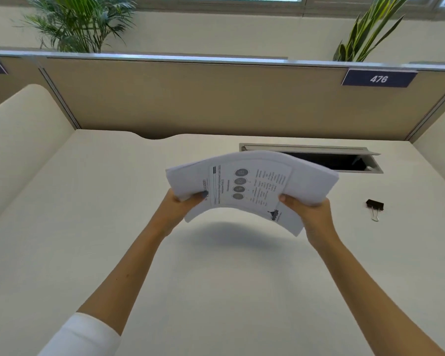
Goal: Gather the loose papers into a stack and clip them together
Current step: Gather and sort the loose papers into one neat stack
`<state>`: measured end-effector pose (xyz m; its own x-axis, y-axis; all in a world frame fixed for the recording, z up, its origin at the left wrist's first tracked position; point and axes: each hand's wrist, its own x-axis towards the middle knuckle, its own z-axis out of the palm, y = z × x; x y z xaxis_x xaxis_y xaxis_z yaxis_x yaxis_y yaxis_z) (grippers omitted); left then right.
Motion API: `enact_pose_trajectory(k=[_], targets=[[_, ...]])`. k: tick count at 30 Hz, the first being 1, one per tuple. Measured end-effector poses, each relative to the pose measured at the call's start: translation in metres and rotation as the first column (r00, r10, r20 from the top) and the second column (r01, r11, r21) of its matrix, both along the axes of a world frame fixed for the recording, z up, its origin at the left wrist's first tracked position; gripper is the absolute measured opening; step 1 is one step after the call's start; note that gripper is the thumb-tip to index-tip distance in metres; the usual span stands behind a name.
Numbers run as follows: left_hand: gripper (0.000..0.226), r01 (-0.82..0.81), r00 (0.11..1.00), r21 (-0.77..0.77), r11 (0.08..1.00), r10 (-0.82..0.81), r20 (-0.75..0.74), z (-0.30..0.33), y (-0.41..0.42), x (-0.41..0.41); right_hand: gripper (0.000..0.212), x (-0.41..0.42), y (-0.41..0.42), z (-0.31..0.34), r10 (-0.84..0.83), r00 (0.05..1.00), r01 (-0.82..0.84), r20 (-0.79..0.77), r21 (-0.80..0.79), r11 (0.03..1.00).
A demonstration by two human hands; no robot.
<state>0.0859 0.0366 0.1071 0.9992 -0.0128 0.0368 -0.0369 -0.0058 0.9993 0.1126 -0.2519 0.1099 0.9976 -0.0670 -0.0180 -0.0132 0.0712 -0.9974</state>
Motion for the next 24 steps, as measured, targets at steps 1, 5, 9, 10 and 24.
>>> enact_pose_trajectory(k=[1, 5, 9, 10, 24], targets=[[0.032, -0.012, 1.0, 0.008, 1.0, 0.012, -0.013, -0.007, -0.001, -0.001, 0.029, 0.0, -0.001, -0.008, -0.006, 1.0, 0.006, -0.023, -0.003, 1.0], [0.027, -0.045, 0.987, 0.024, 0.999, 0.049, -0.156, -0.039, -0.006, -0.007, 0.038, -0.006, -0.004, -0.043, 0.041, 0.986, -0.046, -0.159, -0.027, 0.999], [0.027, -0.099, 0.976, 0.005, 0.995, 0.098, -0.197, -0.052, -0.012, -0.003, 0.045, -0.005, -0.002, -0.055, 0.052, 0.978, -0.058, -0.2, -0.023, 0.998], [0.028, -0.115, 0.975, -0.001, 0.993, 0.113, -0.192, -0.051, -0.013, 0.001, 0.046, -0.002, -0.001, -0.054, 0.055, 0.979, -0.062, -0.197, -0.027, 0.998], [0.037, -0.11, 0.968, 0.022, 0.994, 0.112, -0.225, -0.072, -0.01, 0.01, 0.037, 0.009, -0.006, -0.074, 0.052, 0.974, -0.063, -0.221, -0.043, 0.997]])
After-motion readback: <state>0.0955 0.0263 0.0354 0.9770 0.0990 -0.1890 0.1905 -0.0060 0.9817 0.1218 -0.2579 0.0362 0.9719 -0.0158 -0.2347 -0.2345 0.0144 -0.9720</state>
